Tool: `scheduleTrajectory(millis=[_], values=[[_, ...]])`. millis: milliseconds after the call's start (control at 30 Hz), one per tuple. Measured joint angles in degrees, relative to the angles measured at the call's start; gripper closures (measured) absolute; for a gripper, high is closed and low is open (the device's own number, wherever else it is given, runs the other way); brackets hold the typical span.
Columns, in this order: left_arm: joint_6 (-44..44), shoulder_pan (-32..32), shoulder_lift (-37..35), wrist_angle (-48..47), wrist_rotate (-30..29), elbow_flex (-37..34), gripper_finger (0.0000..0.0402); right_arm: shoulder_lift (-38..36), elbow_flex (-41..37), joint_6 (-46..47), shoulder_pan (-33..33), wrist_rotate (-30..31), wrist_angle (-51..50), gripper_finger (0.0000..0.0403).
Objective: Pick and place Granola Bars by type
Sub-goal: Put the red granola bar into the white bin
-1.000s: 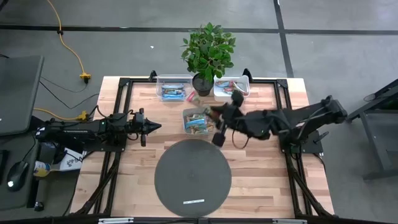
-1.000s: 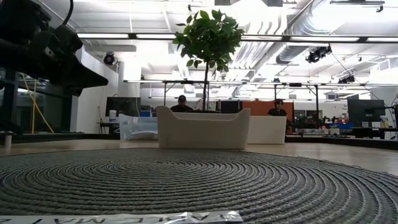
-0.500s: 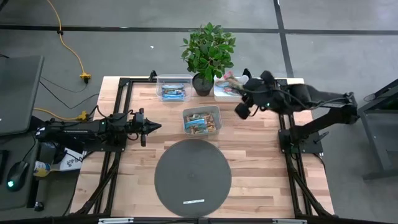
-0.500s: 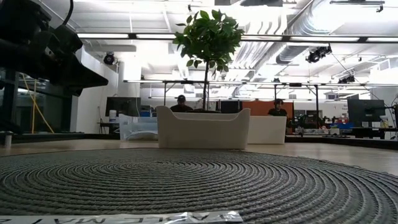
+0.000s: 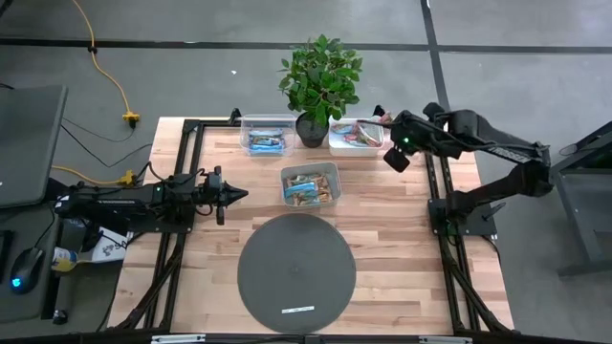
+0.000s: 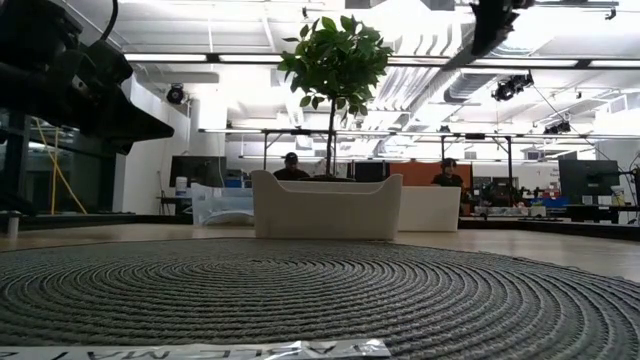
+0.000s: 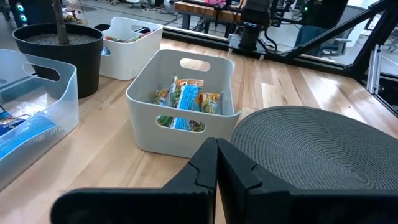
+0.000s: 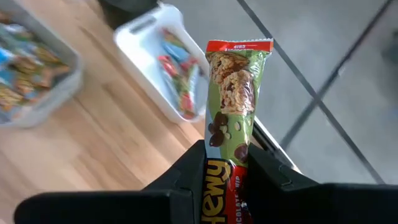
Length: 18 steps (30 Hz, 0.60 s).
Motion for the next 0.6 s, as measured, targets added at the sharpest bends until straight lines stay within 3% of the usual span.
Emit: scheduleTrajectory(millis=[367, 600], values=[[0.01, -0.01, -0.01, -0.01, -0.01, 0.0, 0.0401, -0.01, -0.37, 1.47, -9.7, -2.97, -2.08, 0.0329], [0.0, 0.0, 0.0, 0.0, -0.04, 0.0, 0.0401, -1.99, -13.41, -1.39, -12.3, -5.52, 1.32, 0.0329]])
